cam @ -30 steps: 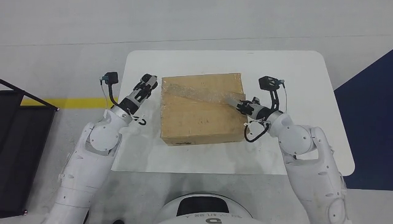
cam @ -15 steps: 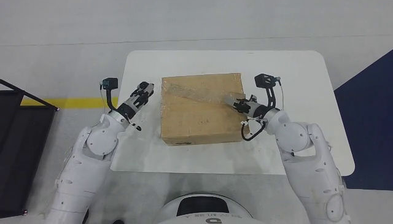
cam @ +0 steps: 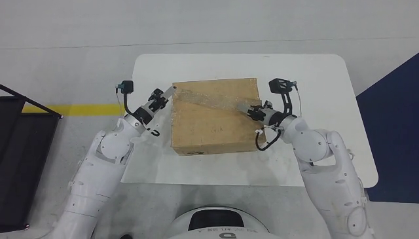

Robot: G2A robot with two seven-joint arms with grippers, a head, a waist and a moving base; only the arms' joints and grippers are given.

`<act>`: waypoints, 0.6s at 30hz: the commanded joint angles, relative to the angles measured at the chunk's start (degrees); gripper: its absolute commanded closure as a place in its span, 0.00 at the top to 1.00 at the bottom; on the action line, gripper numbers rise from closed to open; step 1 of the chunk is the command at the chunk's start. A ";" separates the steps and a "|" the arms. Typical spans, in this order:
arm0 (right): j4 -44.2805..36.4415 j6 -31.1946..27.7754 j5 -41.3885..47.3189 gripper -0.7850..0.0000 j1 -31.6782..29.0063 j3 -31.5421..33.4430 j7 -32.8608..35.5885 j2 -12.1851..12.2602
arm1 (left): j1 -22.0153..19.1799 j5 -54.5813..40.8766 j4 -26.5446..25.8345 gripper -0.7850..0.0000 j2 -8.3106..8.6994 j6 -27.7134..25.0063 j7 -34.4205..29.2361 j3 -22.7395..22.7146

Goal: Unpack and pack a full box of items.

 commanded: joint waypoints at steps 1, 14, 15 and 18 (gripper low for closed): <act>-0.04 0.14 -0.11 0.97 0.10 -0.12 0.04 0.06 | -0.39 -0.12 0.16 0.17 -0.03 -0.21 -0.29 0.15; 0.61 0.66 0.21 0.92 1.19 -0.77 -0.11 0.39 | -1.28 -3.74 0.51 0.00 -0.15 -3.59 -2.61 0.45; 0.63 0.71 0.25 0.93 1.28 -0.78 -0.07 0.42 | -1.30 -3.83 0.52 0.00 -0.15 -3.56 -2.73 0.46; 0.71 0.71 0.36 0.93 1.48 -0.85 -0.13 0.51 | -1.29 -4.51 0.57 0.00 -0.17 -3.48 -3.04 0.46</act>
